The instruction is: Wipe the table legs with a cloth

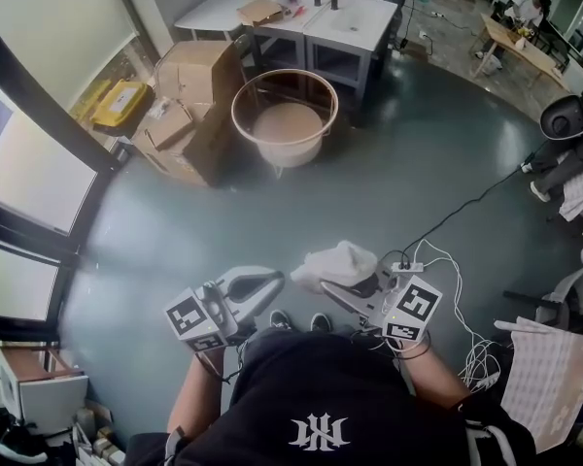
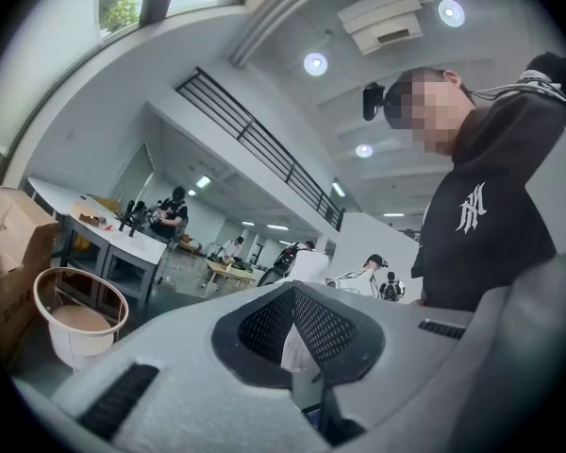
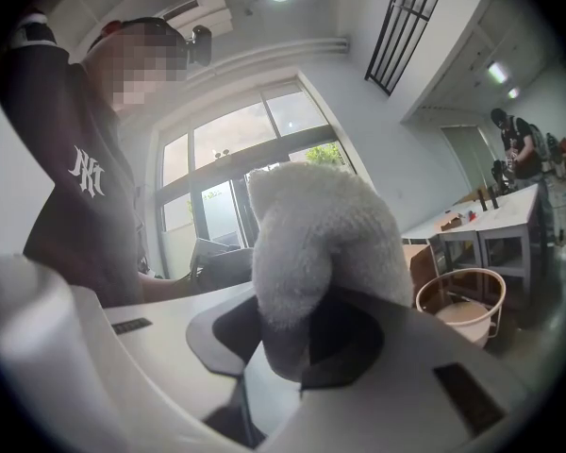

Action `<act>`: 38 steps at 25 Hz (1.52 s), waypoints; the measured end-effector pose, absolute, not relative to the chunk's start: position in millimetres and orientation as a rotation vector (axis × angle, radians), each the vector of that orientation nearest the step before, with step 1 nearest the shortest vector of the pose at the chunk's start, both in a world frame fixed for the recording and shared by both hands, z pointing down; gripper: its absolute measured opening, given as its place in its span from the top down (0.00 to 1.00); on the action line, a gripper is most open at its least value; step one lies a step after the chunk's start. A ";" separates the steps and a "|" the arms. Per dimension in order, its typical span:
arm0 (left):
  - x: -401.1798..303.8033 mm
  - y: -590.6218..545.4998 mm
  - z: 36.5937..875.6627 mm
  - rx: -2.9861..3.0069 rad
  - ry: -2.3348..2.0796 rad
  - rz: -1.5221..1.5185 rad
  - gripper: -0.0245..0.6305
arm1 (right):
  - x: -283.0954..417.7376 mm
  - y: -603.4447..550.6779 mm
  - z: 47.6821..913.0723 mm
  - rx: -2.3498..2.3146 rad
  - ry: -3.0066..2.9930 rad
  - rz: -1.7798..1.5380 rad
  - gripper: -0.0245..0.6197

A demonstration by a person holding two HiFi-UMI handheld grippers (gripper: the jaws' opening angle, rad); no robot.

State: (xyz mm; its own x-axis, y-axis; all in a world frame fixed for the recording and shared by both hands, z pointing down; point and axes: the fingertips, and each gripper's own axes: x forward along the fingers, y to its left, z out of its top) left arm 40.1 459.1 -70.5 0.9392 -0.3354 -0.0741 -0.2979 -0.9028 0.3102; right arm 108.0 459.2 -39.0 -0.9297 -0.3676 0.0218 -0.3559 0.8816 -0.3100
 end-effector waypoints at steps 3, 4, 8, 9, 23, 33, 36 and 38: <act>58.4 462.2 -64.7 2.791 -0.457 -0.163 0.95 | 123.1 462.8 -30.9 -0.575 3.012 -0.506 0.84; 63.9 463.1 -64.0 2.789 -0.449 -0.158 0.95 | 127.1 463.3 -28.9 -0.574 3.012 -0.512 0.84; 80.3 465.8 -67.7 2.777 -0.420 -0.163 0.96 | 136.2 465.3 -23.9 -0.552 3.015 -0.529 0.84; 82.4 465.5 -70.0 2.773 -0.417 -0.171 0.96 | 137.1 465.0 -23.6 -0.546 3.018 -0.528 0.84; 82.5 478.1 -62.5 2.747 -0.501 -0.139 0.95 | 136.3 476.1 -17.6 -0.467 3.040 -0.531 0.84; 76.2 492.1 -66.5 2.729 -0.529 -0.166 0.95 | 129.1 484.6 -11.8 -0.436 3.052 -0.514 0.84; 75.1 495.6 -62.4 2.737 -0.538 -0.142 0.95 | 126.3 488.5 -14.1 -0.434 3.035 -0.505 0.84; 74.5 497.5 -63.9 2.737 -0.543 -0.150 0.95 | 126.7 491.8 -14.3 -0.442 3.020 -0.507 0.84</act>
State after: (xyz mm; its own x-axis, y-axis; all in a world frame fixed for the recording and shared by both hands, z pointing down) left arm 74.5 497.5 -63.9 0.9213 -0.3873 -0.0356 -0.3508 -0.8669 0.3540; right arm 126.7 491.8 -14.3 -0.9581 -0.2866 0.0005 -0.2710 0.9056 -0.3264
